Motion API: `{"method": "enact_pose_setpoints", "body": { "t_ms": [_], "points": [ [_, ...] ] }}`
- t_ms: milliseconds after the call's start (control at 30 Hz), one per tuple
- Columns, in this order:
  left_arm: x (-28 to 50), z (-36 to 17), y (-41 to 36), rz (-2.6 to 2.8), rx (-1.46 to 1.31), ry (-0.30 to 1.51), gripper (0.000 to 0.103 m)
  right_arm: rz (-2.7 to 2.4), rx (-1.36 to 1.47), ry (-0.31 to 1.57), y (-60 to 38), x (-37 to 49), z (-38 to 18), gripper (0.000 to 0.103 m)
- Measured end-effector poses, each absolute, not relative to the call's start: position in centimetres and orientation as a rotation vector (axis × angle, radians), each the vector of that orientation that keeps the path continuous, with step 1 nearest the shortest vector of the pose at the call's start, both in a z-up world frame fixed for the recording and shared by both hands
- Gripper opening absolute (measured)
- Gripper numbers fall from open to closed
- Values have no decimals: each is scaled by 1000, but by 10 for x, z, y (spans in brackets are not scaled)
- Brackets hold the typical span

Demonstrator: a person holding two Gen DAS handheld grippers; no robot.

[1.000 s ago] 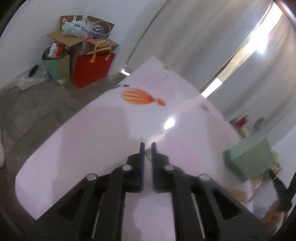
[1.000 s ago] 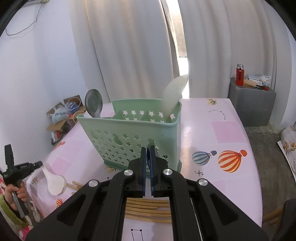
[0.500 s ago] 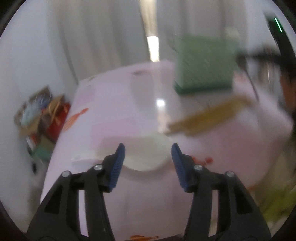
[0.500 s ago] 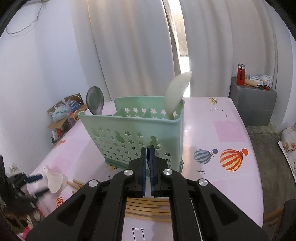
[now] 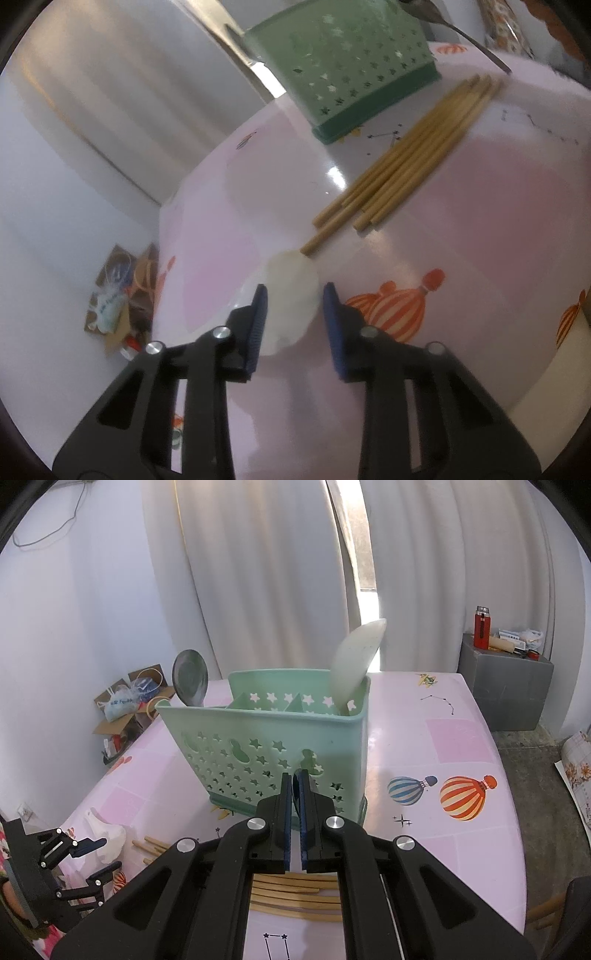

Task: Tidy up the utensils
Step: 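Grasp the white plastic spoon on the table with the left tool, then lift the white plastic spoon with the left tool and release it into the holder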

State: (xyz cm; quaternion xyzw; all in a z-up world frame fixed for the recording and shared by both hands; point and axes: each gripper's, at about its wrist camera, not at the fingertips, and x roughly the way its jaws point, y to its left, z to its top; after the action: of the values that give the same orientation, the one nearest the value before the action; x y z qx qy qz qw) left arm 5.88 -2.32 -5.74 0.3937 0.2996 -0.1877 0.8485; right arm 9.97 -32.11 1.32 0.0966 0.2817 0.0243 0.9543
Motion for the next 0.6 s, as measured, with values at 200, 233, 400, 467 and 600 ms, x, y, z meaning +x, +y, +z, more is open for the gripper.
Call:
{"method": "enact_pose_setpoints", "body": {
  "t_ms": [200,233,400,467,600],
  "points": [
    [55,-64,-29,-409,916,626,5,49,192,569,-322,99,14,4],
    [53,-65,-31,-404,949,606,4,53,198,570,-323,99,14,4],
    [51,-52,-28,-360,950,535,1,54,233,554,-338,98,21,3],
    [52,-42,-24,-310,942,485,0,59,248,546,-345,97,25,3],
    [61,-11,-9,-221,857,436,0,81,292,527,-360,96,33,3]
  ]
}}
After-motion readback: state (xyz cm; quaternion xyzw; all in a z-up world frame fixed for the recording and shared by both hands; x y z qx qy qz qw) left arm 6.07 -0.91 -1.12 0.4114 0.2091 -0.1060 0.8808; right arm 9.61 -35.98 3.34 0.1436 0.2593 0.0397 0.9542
